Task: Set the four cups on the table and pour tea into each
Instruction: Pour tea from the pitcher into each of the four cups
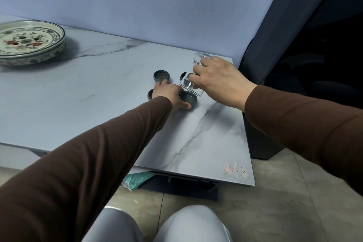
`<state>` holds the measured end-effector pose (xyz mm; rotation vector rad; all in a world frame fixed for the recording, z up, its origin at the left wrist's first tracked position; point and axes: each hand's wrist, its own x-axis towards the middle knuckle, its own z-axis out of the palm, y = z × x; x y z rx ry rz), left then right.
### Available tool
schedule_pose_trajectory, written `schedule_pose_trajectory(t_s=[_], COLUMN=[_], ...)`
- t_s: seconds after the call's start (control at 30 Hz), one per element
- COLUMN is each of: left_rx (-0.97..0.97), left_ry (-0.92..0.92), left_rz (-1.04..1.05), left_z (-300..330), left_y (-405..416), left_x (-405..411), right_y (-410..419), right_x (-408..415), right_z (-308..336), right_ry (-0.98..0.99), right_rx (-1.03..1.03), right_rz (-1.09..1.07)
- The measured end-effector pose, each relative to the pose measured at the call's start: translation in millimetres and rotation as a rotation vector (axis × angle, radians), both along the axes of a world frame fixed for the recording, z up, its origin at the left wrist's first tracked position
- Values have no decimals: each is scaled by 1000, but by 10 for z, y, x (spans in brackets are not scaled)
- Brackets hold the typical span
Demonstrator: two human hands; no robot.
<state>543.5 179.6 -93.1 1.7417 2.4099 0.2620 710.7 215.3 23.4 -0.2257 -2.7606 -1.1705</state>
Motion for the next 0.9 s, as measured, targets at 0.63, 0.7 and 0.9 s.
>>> schedule_pose_trajectory(t_s=[0.63,0.7,0.9], left_rx=[-21,37,189], left_ry=[44,23,22], left_rz=[-7,-15,-24], left_z=[171,275,644], left_y=[-90,-154,-481], left_x=[88,75,-78], right_y=[426,374,201], right_x=[330,341,313], right_z=[-350,-322,-275], right_ry=[933,987,1076], right_rx=[-1435,-1482,-1625], right_rz=[-782,-749,-611])
